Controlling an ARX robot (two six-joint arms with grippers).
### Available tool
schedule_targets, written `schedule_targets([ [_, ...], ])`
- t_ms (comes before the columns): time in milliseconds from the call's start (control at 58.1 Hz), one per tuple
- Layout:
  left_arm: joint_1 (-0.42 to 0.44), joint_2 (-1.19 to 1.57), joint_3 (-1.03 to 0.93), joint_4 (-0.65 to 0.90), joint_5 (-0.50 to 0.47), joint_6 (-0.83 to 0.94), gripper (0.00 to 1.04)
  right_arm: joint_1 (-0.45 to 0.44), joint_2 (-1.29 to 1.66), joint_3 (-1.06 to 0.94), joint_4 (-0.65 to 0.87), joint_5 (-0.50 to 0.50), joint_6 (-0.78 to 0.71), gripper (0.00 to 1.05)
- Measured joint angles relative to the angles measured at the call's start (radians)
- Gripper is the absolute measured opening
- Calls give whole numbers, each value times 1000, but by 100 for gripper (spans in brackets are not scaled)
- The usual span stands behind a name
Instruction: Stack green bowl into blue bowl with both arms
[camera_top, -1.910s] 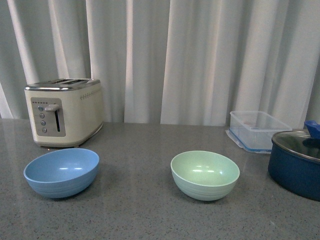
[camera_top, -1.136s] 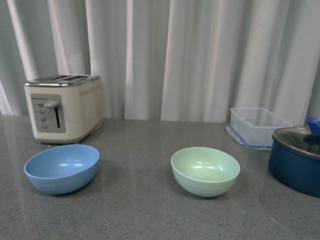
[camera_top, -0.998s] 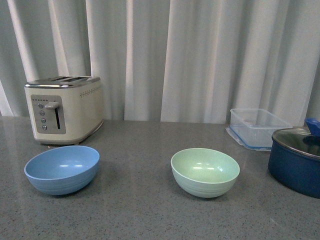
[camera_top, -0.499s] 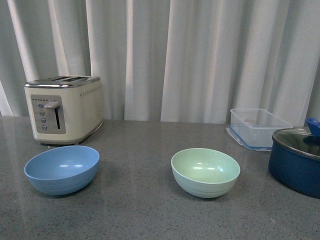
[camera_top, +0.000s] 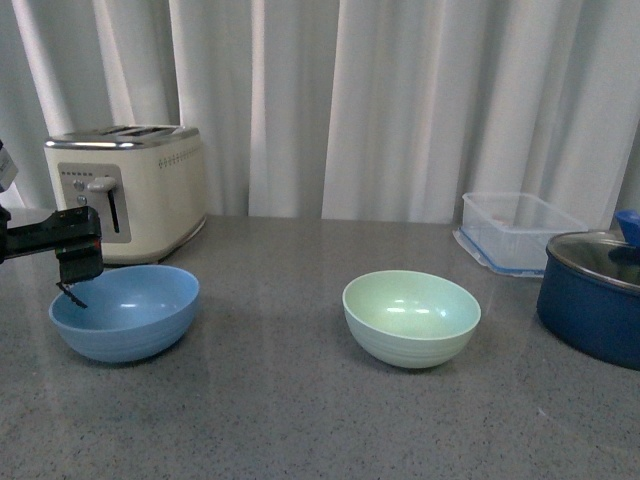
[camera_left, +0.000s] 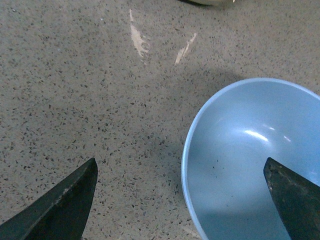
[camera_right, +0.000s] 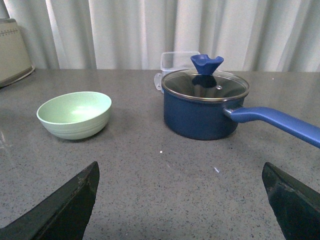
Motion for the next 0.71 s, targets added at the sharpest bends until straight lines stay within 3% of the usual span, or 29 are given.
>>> schedule_targets([
  [447, -19, 79, 47, -19, -21, -29, 98, 0, 0, 0, 0, 0, 0, 95],
  [706, -20, 95, 59, -38, -41, -50, 59, 0, 0, 0, 0, 0, 0, 95],
])
